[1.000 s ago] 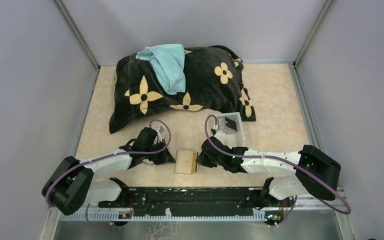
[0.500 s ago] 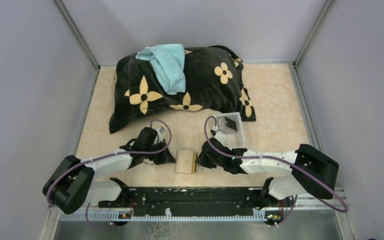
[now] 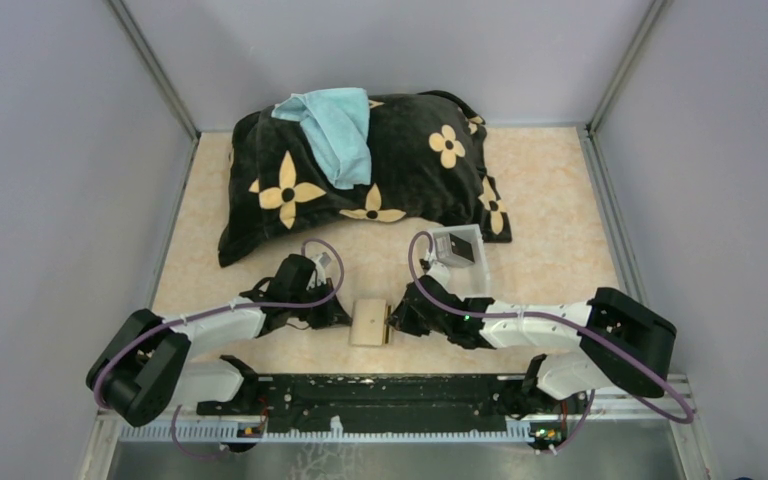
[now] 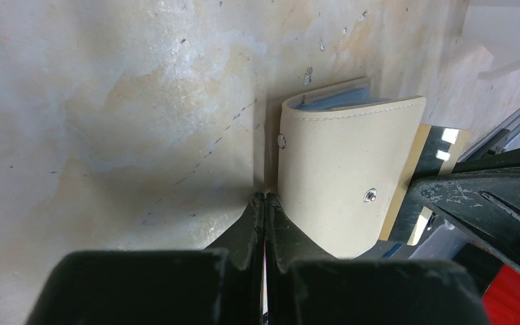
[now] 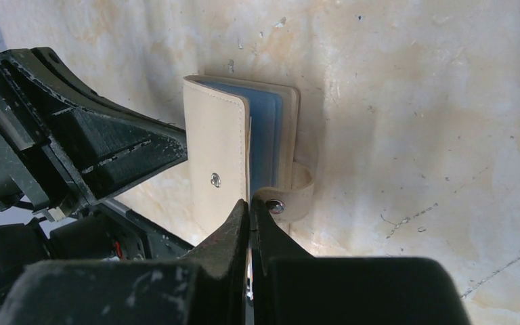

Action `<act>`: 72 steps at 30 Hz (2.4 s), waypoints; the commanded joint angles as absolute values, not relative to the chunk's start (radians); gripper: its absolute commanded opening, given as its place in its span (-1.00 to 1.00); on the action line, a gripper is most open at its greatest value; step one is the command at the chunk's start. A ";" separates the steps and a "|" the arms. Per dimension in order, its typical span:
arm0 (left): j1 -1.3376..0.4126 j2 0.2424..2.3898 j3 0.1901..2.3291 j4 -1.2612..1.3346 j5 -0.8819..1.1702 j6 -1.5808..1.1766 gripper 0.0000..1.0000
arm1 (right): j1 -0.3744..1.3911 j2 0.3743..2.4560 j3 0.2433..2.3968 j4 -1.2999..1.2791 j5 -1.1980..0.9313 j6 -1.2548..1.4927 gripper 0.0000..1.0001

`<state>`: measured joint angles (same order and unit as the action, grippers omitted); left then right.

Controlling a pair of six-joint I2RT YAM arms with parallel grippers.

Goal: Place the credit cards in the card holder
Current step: Open the card holder at the center of the board.

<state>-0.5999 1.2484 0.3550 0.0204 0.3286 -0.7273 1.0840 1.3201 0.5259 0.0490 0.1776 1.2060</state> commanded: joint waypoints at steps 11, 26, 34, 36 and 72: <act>-0.604 1.293 0.327 -0.041 0.301 -0.687 -1.00 | 1.073 1.327 0.519 0.185 0.145 1.198 -1.00; -0.604 1.320 0.314 0.008 0.342 -0.699 -1.00 | 1.071 1.340 0.584 0.181 0.122 1.143 -1.00; -0.610 1.379 0.316 0.073 0.383 -0.722 -1.00 | 1.071 1.324 0.625 0.136 0.124 1.111 -1.00; -0.616 1.393 0.321 0.086 0.391 -0.727 -1.00 | 1.071 1.325 0.631 0.130 0.119 1.106 -1.00; -0.791 1.718 0.330 0.319 0.434 -0.799 -1.00 | 1.094 1.563 0.747 -0.083 0.127 0.947 -1.00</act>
